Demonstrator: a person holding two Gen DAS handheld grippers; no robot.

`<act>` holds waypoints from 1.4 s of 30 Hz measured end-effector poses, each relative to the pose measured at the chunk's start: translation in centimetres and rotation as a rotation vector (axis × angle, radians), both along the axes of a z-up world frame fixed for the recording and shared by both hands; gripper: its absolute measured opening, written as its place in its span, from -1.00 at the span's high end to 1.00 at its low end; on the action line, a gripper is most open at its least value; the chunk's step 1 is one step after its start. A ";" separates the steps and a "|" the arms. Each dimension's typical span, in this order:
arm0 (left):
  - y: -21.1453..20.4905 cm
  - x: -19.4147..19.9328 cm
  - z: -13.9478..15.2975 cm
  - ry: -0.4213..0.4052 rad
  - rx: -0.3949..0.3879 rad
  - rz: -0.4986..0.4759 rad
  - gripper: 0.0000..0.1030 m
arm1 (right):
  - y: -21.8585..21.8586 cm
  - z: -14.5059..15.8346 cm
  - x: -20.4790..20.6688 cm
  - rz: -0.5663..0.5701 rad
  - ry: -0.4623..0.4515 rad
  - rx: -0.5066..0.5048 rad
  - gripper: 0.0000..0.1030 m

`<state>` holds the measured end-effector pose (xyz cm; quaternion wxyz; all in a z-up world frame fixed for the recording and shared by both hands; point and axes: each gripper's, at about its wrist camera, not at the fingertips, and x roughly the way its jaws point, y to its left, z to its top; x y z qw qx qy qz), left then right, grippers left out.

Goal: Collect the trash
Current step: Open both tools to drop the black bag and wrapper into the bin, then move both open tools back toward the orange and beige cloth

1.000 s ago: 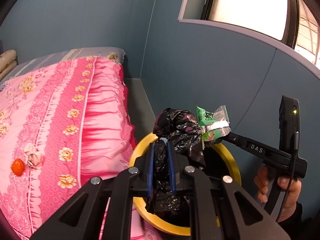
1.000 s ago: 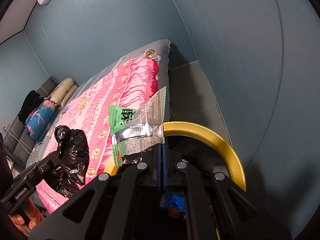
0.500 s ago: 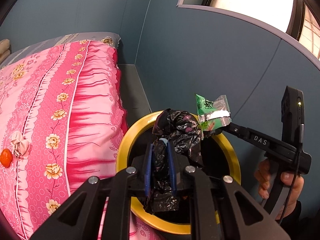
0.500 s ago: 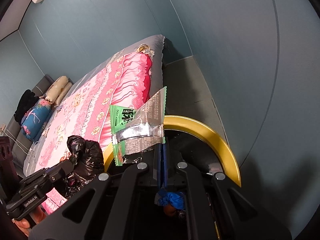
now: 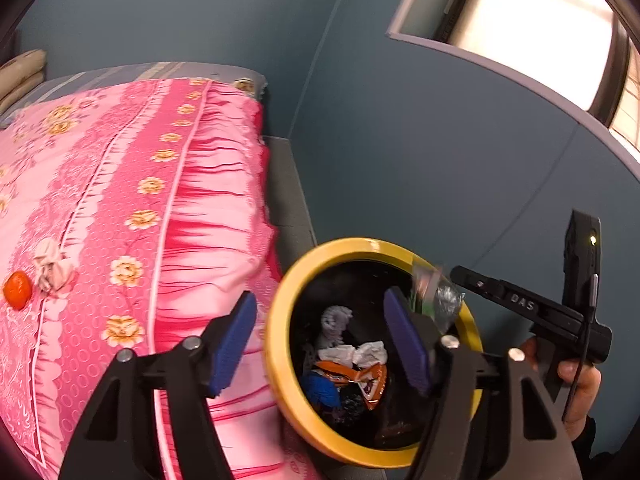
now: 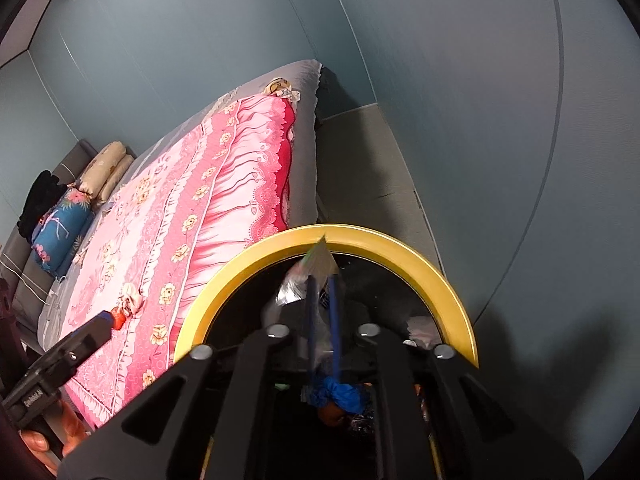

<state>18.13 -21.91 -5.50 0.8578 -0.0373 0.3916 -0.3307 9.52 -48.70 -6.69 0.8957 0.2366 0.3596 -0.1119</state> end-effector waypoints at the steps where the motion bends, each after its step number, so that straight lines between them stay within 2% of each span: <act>1: 0.5 0.2 0.0 0.004 -0.002 0.010 -0.24 | 0.0 0.0 -0.1 -0.002 -0.001 0.003 0.34; 2: 0.9 0.3 0.0 0.004 -0.004 0.020 -0.24 | 0.1 0.1 -0.1 -0.004 -0.005 0.008 0.26; 10: 5.6 0.8 0.8 -0.032 -0.008 0.115 -0.30 | 1.3 1.0 0.5 0.027 -0.017 -0.006 0.25; 12: 7.1 1.0 1.0 -0.039 -0.008 0.146 -0.35 | 1.9 1.3 0.8 0.048 -0.031 0.002 0.18; 17: 10.6 1.5 1.3 -0.067 0.004 0.224 -0.47 | 4.7 2.3 2.5 0.159 -0.075 0.021 0.02; 23: 15.8 2.9 1.2 -0.075 0.005 0.343 -0.57 | 10.9 4.1 5.6 0.346 -0.149 -0.022 -0.29; 27: 19.3 4.1 0.3 -0.089 0.057 0.426 -0.58 | 14.7 4.7 7.7 0.440 -0.168 -0.036 -0.52; 28: 20.4 4.5 0.0 -0.084 0.070 0.450 -0.58 | 16.2 4.8 8.9 0.471 -0.165 -0.044 -0.58; 36: 27.2 7.9 -3.9 0.001 0.113 0.580 -0.58 | 22.6 3.7 14.6 0.581 -0.085 -0.055 -0.60; 42: 29.2 10.2 -6.4 0.045 0.139 0.596 -0.58 | 26.8 0.9 19.7 0.647 0.037 -0.044 -0.60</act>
